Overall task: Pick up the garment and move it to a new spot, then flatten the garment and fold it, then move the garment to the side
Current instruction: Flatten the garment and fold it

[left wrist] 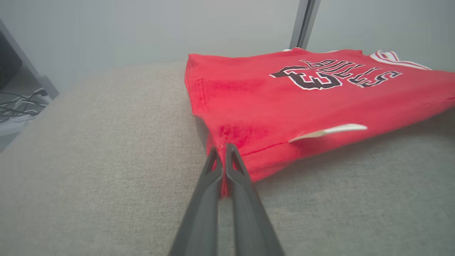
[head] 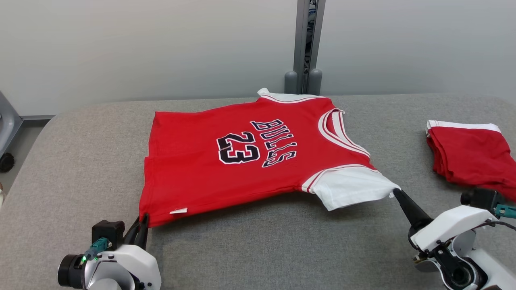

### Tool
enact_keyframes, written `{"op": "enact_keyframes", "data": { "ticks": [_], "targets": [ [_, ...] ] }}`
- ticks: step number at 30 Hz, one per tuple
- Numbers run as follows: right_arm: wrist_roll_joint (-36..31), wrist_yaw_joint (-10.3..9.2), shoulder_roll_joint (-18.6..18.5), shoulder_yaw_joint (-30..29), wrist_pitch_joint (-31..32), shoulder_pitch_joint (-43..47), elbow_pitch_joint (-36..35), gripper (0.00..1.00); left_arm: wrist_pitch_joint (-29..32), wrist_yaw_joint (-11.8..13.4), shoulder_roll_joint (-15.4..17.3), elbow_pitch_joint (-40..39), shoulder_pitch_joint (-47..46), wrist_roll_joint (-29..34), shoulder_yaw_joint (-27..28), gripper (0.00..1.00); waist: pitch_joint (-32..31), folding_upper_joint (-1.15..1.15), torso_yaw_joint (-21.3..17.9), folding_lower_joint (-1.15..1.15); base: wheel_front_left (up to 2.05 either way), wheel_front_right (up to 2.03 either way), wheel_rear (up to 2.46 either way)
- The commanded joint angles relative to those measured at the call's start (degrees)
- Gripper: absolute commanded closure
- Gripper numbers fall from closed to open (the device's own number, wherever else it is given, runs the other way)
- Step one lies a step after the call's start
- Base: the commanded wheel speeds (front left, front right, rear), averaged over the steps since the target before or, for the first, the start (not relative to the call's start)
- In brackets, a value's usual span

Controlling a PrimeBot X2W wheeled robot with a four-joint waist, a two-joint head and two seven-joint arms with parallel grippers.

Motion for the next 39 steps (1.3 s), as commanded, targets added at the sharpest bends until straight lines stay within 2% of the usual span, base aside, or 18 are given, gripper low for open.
{"op": "enact_keyframes", "data": {
  "ticks": [1,5,10,23,30,39],
  "targets": [
    [0.6,0.03,-0.7,-0.1,0.7,1.0,-0.3,1.00,-0.1,0.3,0.4,-0.4,0.8,0.4,0.3,1.00,0.0,0.00,0.0,0.00,0.00,0.00,0.00],
    [1.9,0.03,-2.2,0.7,3.6,2.7,-2.0,1.00,-0.1,-0.3,0.1,-1.7,2.3,1.9,-0.3,1.00,-0.1,0.00,0.3,0.00,0.00,0.00,0.00],
    [2.1,0.03,-4.2,1.8,5.8,4.6,-4.4,1.00,-0.1,-0.9,-0.4,0.4,4.0,1.6,-0.3,1.00,-0.5,0.00,0.4,0.00,0.00,0.00,0.00],
    [3.7,0.03,-7.3,1.0,8.6,7.6,-9.5,1.00,-0.1,-1.5,-1.6,1.0,6.2,-3.7,4.4,1.00,-1.6,0.00,0.3,0.00,0.00,0.00,0.00],
    [3.7,0.03,-8.4,1.5,10.7,9.0,-11.3,1.00,2.9,-2.1,-2.2,4.3,6.3,-6.4,1.7,1.00,-1.8,0.00,0.3,0.00,0.00,0.00,0.00],
    [4.2,0.03,-10.1,1.0,12.7,10.9,-13.2,1.00,6.4,-2.1,-1.5,3.0,7.6,-10.3,-1.3,1.00,-1.8,0.00,0.4,0.00,0.00,0.00,0.00]
  ]
}}
